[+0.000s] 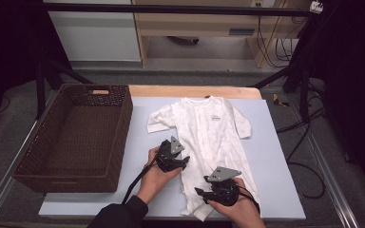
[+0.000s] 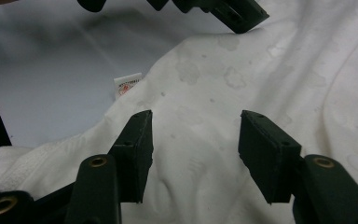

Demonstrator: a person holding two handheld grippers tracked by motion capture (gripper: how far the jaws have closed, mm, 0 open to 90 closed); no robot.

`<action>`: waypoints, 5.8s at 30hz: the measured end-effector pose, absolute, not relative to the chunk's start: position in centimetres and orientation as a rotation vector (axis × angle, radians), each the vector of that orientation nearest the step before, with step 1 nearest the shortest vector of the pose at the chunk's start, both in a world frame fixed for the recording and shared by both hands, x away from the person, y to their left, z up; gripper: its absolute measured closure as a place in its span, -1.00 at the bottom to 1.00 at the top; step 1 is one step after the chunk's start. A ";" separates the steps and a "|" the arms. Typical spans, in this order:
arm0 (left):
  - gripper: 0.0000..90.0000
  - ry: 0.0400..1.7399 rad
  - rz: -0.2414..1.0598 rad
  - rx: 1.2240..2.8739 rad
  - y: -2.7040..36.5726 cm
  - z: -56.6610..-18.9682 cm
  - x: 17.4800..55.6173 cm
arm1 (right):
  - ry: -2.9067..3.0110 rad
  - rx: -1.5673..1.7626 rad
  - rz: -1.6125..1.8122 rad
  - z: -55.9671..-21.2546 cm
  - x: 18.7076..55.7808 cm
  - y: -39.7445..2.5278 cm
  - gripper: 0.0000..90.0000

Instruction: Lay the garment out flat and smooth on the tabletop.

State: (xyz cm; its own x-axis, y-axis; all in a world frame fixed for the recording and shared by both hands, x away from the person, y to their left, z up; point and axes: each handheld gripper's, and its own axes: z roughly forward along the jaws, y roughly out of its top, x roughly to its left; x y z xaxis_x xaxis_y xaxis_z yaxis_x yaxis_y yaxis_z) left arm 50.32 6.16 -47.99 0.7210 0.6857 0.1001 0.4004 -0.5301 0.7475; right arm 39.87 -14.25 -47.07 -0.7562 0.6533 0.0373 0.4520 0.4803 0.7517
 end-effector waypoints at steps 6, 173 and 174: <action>-0.08 0.897 0.397 2.123 6.3 -48.6 51.4 | 2.455 0.957 1.147 -47.2 40.0 -14.0 -0.07; 0.97 0.687 0.291 2.173 12.1 -48.6 38.5 | 2.274 1.342 0.966 -47.7 39.6 -23.0 0.98; 0.97 0.687 0.287 2.175 12.1 -48.6 38.4 | 2.275 1.345 0.955 -47.6 39.5 -23.1 0.98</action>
State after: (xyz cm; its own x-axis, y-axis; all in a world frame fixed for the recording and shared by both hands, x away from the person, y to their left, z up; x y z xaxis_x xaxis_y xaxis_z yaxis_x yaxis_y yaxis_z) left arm 38.44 12.12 -48.58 0.8254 0.5640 -0.0263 0.3774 -0.5166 0.7685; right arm 39.53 -23.10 -47.56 -0.5001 0.8643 0.0529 0.6431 0.3298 0.6911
